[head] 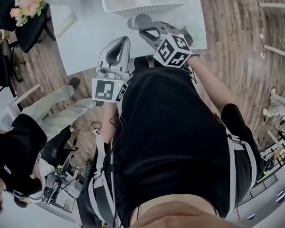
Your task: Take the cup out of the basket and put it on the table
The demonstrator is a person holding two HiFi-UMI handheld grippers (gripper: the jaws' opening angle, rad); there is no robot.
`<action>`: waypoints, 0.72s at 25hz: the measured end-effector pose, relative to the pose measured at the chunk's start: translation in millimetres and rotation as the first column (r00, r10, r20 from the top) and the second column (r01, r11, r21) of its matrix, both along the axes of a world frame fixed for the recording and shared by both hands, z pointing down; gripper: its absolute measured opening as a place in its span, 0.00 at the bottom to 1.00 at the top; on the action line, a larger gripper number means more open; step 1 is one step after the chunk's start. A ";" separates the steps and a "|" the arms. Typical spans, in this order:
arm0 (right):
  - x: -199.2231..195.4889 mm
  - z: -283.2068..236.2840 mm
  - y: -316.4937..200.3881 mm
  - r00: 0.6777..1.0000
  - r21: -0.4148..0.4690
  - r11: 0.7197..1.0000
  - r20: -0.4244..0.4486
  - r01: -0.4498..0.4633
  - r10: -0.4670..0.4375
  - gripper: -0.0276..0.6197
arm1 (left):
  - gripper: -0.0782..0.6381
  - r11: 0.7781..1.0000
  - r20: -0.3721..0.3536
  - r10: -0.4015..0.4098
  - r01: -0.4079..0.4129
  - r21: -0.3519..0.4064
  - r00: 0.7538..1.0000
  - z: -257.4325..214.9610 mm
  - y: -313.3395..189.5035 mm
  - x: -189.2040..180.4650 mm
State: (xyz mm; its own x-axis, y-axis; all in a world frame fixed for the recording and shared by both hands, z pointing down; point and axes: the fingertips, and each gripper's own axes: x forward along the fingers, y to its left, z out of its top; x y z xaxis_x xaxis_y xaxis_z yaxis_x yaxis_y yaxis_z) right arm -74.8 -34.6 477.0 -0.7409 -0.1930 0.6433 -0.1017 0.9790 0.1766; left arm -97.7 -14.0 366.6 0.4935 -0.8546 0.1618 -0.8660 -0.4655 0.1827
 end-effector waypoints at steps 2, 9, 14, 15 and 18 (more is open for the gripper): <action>-8.6 23.1 5.8 0.997 0.008 0.999 -0.057 0.050 -0.049 0.08 | 0.14 1.000 -0.004 -0.013 0.013 -0.005 1.000 1.8 4.4 -4.4; -37.4 91.4 21.8 0.949 0.058 0.975 -0.247 0.216 -0.196 0.08 | 0.14 0.999 -0.014 -0.048 0.047 -0.019 0.999 8.5 15.7 -21.6; -47.4 131.8 25.7 0.882 0.064 0.946 -0.387 0.316 -0.269 0.08 | 0.14 0.998 -0.011 -0.053 0.053 -0.030 0.999 13.5 17.7 -32.8; -48.8 138.2 26.3 0.867 0.064 0.940 -0.412 0.335 -0.281 0.08 | 0.14 0.998 -0.011 -0.054 0.053 -0.030 0.999 13.9 17.5 -34.9; -51.8 153.1 30.9 0.835 0.043 0.927 -0.452 0.372 -0.313 0.08 | 0.14 0.998 -0.006 -0.053 0.053 -0.029 0.999 14.6 16.4 -37.2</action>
